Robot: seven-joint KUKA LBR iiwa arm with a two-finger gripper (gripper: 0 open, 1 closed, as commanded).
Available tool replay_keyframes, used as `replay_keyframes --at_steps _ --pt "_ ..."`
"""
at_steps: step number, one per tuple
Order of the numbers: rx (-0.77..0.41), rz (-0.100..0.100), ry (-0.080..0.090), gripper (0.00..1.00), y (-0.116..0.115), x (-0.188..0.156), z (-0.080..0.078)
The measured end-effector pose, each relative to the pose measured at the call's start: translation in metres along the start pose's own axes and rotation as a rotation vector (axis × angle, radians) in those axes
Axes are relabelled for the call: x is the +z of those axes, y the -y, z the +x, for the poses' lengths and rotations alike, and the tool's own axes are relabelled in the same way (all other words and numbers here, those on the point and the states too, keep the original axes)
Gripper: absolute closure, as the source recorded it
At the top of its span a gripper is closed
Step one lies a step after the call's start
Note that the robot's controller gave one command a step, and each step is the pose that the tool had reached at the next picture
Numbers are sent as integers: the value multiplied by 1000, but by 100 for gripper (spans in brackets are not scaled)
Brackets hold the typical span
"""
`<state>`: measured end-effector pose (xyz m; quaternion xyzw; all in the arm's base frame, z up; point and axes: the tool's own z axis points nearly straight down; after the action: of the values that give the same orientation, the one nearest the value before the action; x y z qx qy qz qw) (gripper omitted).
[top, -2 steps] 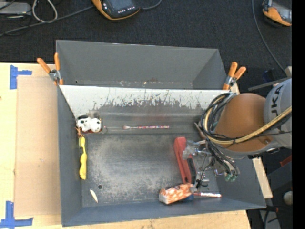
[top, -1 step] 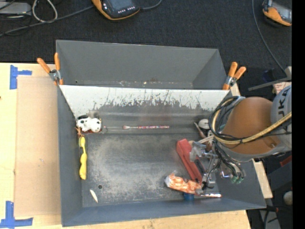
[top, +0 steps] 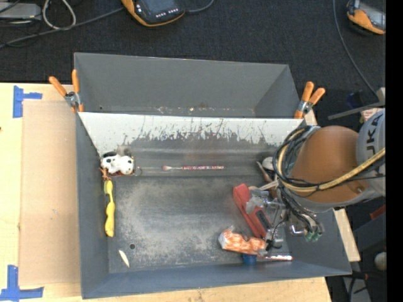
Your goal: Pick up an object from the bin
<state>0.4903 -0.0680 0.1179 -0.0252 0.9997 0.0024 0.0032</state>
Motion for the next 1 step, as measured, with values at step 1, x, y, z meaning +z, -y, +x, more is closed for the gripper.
replay_keyframes --at_steps 1 --pt "-117 2 4 0 26 -50 21"
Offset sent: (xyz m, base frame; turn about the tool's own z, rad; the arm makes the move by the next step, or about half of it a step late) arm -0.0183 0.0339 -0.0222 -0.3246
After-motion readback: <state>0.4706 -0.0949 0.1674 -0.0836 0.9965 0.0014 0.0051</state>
